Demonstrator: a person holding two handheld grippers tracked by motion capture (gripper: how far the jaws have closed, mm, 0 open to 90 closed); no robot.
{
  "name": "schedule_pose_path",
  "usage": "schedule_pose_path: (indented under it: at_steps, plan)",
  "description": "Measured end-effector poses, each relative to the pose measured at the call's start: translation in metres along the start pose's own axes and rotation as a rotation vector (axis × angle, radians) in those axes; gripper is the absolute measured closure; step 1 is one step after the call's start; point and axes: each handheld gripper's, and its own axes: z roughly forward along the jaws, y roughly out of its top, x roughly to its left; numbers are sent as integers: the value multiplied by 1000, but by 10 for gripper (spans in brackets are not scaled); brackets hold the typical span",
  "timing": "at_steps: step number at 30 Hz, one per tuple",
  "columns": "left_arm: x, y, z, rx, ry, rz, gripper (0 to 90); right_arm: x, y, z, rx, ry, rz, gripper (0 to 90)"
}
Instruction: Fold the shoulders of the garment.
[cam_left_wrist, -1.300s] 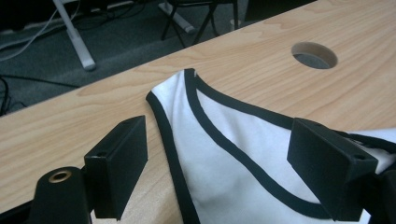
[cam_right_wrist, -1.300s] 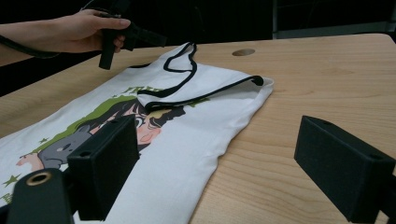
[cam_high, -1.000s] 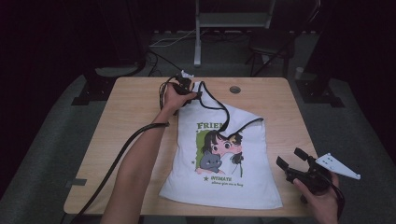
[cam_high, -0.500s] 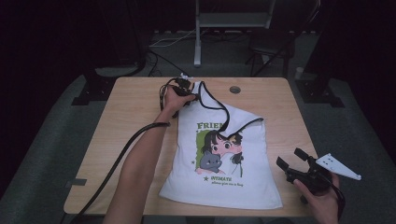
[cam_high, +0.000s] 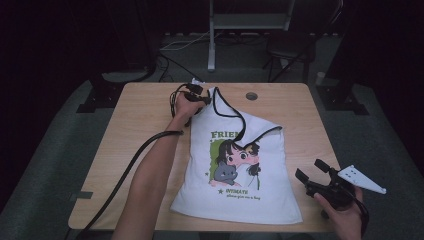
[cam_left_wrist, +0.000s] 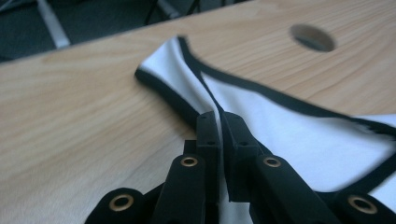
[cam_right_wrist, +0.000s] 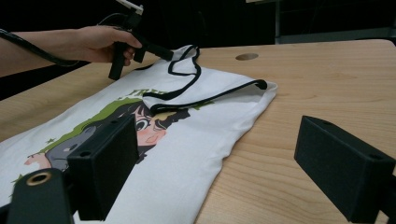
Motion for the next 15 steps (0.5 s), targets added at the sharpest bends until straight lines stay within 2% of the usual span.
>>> schedule_pose_path:
  at_steps: [3, 4, 6, 9, 10, 12, 15]
  plan:
    - [-7, 7, -10, -35, -23, 36, 868, 0, 0, -1, -3, 2, 4, 132]
    - [-10, 12, -18, -50, -35, 62, 867, 1, 0, -1, -1, 3, 1, 132]
    - [-14, 14, -26, -56, -47, 90, 867, 1, 0, 0, -4, 5, -1, 132]
    - [-23, 15, -40, -90, -72, 118, 863, 2, 0, 0, -4, 9, -4, 132]
    - [-23, 15, -40, -90, -72, 118, 864, 2, 0, -1, -3, 10, -4, 132]
    - [-36, 9, -57, -110, -106, 165, 856, 3, 1, -1, -6, 11, -4, 132]
    - [-49, -4, -75, -126, -175, 186, 835, 3, 1, -2, -9, 10, -5, 132]
